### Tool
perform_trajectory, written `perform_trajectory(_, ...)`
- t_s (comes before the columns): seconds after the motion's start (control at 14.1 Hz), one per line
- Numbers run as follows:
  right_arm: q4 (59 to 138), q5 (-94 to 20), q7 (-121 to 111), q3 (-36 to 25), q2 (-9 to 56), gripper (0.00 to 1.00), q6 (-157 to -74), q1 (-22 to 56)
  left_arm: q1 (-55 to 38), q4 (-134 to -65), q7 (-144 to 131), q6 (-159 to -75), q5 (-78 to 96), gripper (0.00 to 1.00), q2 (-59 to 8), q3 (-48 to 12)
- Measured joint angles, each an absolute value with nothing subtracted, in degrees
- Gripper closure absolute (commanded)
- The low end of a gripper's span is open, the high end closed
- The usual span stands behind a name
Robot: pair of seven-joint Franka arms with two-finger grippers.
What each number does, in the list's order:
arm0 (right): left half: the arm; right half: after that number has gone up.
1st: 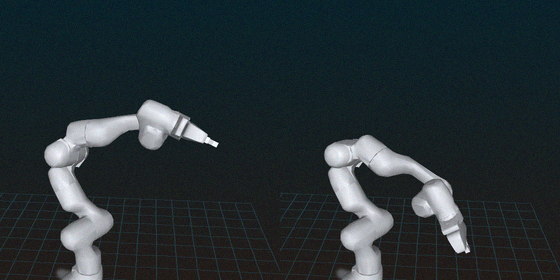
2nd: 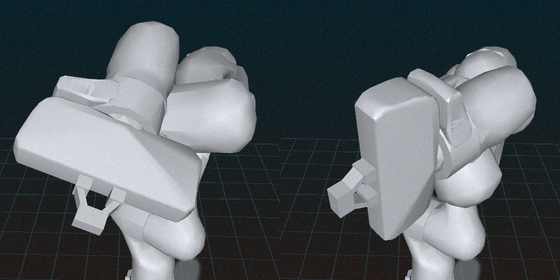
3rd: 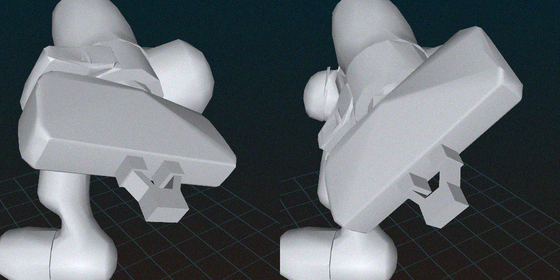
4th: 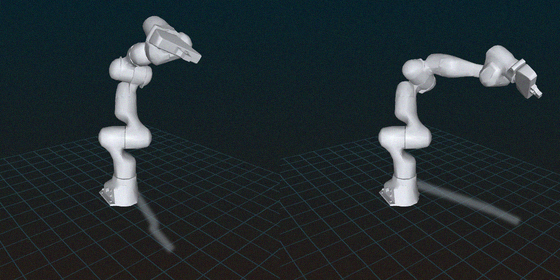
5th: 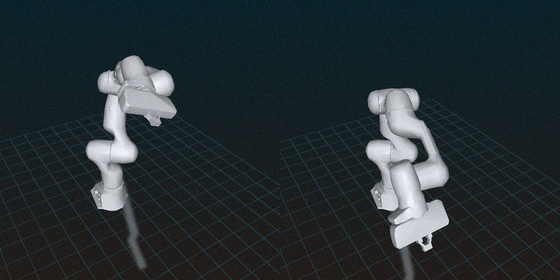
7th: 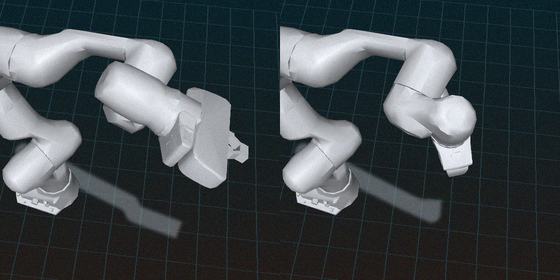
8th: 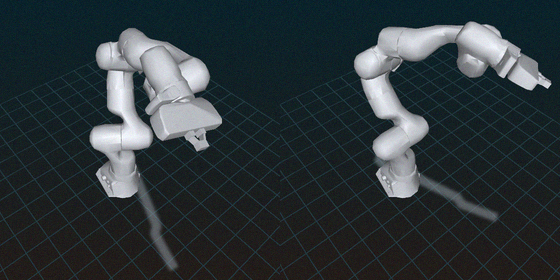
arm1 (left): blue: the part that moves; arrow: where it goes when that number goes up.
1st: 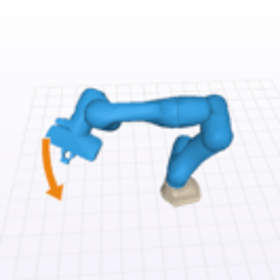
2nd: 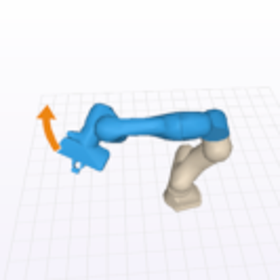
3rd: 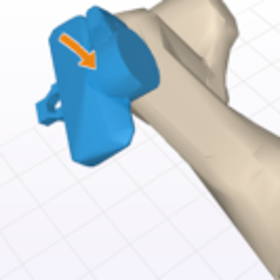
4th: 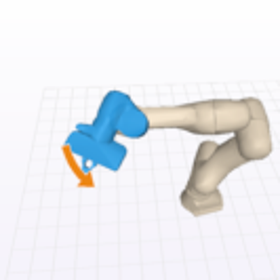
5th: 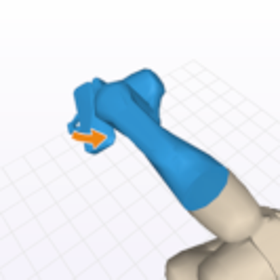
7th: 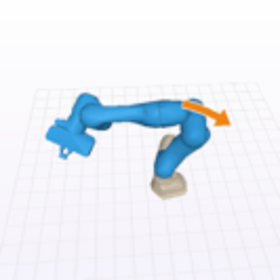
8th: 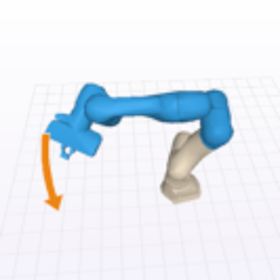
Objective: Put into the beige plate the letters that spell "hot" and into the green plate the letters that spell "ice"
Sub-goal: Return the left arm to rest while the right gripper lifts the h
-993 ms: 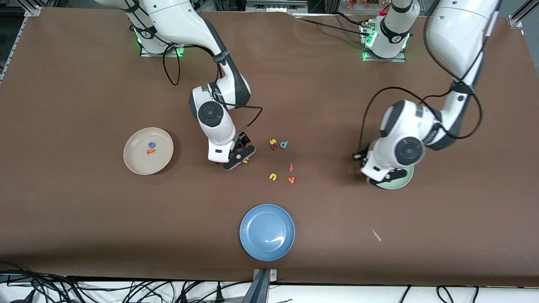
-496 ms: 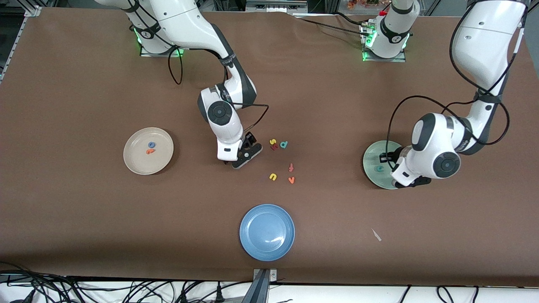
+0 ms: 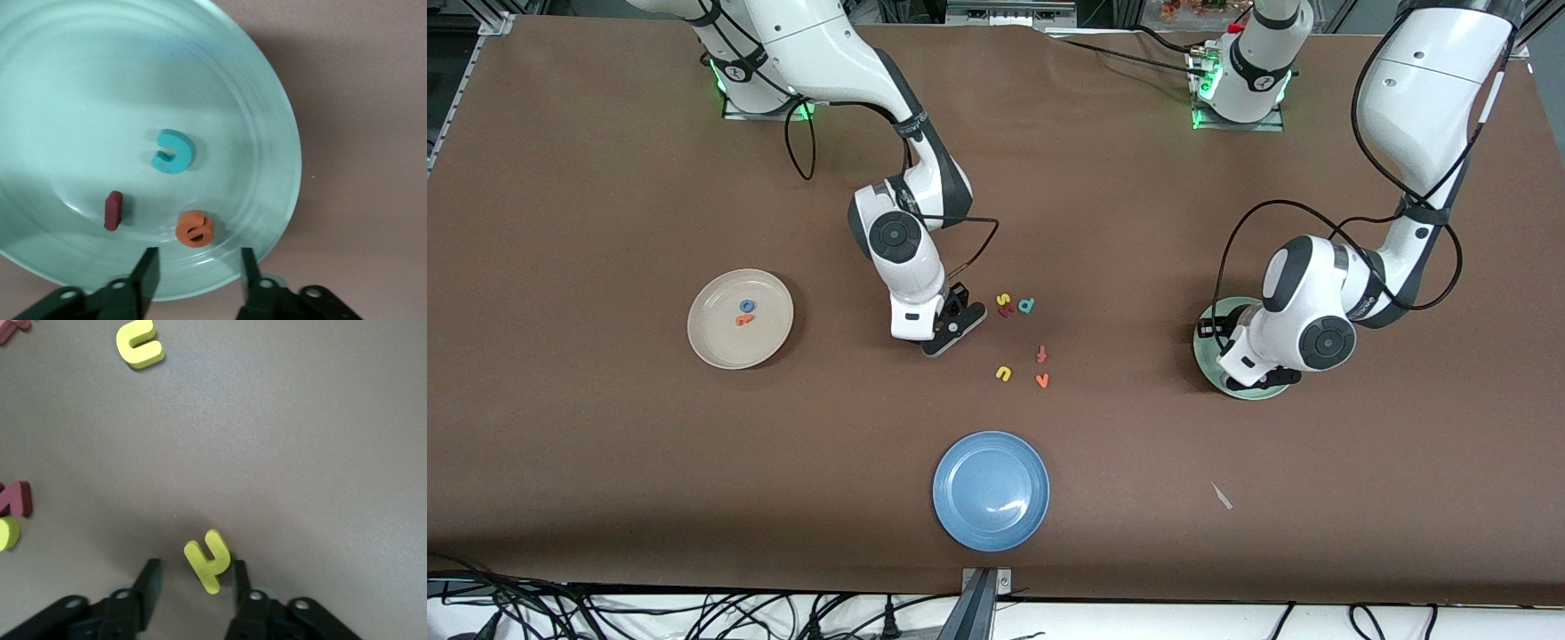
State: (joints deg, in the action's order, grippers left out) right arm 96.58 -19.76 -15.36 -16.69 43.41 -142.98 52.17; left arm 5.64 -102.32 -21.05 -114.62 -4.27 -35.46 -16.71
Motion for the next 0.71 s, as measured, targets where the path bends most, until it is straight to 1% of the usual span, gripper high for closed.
perform_trajectory(0.21, 96.4, -19.4, -15.4, -16.6, 43.8, 0.61, -143.1, 52.1, 5.7, -100.9, -21.2, -110.9, -4.3, 0.0, -32.7, -17.0)
perform_trajectory(0.28, 96.4, -19.3, -15.4, -16.6, 43.8, 0.69, -143.1, 52.1, 5.7, -100.1, -21.2, -108.3, -4.3, 0.0, -31.3, -17.2)
perform_trajectory(0.43, 96.4, -19.1, -15.4, -16.6, 43.8, 0.77, -143.2, 52.2, 5.7, -98.2, -21.2, -102.4, -4.3, 0.0, -27.9, -17.3)
perform_trajectory(0.5, 96.2, -19.1, -15.4, -16.6, 43.8, 0.86, -143.2, 52.2, 5.7, -97.0, -21.2, -99.6, -4.3, 0.0, -26.2, -17.4)
perform_trajectory(0.57, 96.1, -19.0, -15.4, -16.6, 43.9, 0.9, -143.2, 52.2, 5.7, -95.6, -21.2, -97.0, -4.3, 0.0, -24.5, -17.6)
perform_trajectory(0.71, 96.0, -19.0, -15.4, -16.6, 44.0, 0.9, -143.3, 52.2, 5.7, -91.7, -21.2, -91.6, -4.3, 0.0, -22.0, -18.1)
